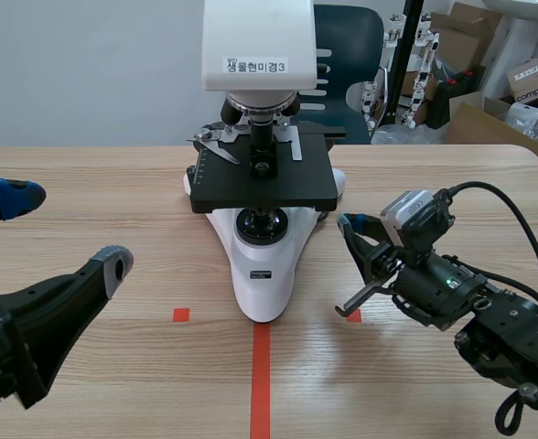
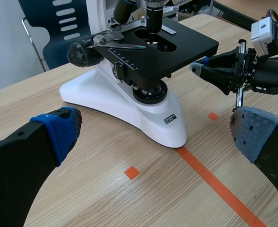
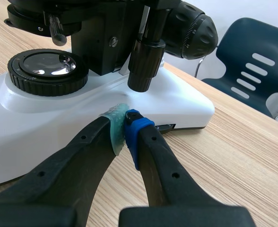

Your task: Point at the stage knob

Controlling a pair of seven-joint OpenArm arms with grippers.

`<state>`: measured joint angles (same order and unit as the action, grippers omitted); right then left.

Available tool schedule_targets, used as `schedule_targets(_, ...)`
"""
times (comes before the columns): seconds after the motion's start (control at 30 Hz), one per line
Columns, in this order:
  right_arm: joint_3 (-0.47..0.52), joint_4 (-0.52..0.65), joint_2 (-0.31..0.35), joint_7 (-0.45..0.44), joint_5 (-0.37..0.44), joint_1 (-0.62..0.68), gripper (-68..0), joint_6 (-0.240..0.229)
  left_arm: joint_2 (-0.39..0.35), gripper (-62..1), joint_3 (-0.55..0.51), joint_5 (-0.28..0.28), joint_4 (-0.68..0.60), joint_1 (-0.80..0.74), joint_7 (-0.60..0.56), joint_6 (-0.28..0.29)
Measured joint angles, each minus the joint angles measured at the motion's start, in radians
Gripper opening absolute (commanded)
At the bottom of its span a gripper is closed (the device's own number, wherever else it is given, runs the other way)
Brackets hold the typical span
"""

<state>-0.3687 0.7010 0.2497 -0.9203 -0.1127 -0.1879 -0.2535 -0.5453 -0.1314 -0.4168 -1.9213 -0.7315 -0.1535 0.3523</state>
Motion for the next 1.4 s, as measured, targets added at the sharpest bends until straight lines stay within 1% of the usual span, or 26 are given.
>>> schedule_targets(0.73, 0.000, 0.000, 0.000, 0.000, 0.000, 0.000, -66.7, 0.000, 0.000, 1.4, 0.000, 0.000, 0.000, 0.000, 0.000, 0.000)
schedule_targets(0.83, 0.000, 0.000, 0.000, 0.000, 0.000, 0.000, -66.7, 0.011, 0.000, 1.4, 0.000, 0.000, 0.000, 0.000, 0.000, 0.000)
schedule_targets(0.87, 0.000, 0.000, 0.000, 0.000, 0.000, 0.000, -66.7, 0.025, 0.000, 1.4, 0.000, 0.000, 0.000, 0.000, 0.000, 0.000)
schedule_targets(1.4, 0.000, 0.000, 0.000, 0.000, 0.000, 0.000, -66.7, 0.025, 0.000, 1.4, 0.000, 0.000, 0.000, 0.000, 0.000, 0.000)
